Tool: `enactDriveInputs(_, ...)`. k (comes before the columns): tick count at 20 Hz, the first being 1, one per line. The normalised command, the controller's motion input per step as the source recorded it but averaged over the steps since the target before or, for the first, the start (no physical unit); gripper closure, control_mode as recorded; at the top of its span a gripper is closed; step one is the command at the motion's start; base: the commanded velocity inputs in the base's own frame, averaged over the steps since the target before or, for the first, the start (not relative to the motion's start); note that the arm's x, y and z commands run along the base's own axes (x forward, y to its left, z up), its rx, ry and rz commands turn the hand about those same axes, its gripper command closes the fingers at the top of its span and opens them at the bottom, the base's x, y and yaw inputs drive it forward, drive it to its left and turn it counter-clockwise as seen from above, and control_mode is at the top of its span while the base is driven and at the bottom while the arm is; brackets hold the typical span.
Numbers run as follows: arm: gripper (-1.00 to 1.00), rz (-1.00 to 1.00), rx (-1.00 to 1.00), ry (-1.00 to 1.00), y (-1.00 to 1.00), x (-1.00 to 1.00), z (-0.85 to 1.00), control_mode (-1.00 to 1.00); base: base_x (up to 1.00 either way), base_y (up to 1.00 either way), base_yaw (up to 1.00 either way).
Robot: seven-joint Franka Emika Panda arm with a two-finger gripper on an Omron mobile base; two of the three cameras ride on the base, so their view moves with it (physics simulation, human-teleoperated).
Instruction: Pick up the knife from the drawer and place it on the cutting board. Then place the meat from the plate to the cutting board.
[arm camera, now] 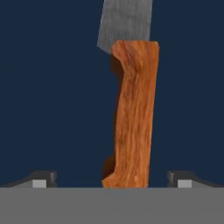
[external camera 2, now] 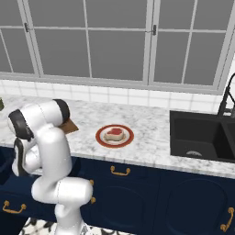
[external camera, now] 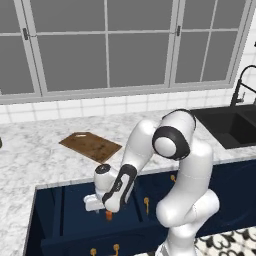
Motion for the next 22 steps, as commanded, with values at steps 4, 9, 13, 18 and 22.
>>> enactDriveInputs(4,-1.0,0.0,0.0,-0.06,-0.12,-0.02,-0.37,-1.0,0.0,0.0,0.0)
enactDriveInputs(9,1.0,0.0,0.03,0.0,0.24,0.03,-0.66,-1.0,0.0,0.0,0.0)
enactDriveInputs(13,1.0,0.01,0.0,0.0,0.6,-0.14,-0.22,-1.0,0.0,0.0,0.0)
enactDriveInputs(18,1.0,0.06,0.03,0.0,0.12,-0.47,0.09,-1.0,0.0,0.0,0.0)
enactDriveInputs(22,1.0,0.23,0.21,0.0,-0.08,-0.21,0.48,-1.0,0.0,0.0,0.0)
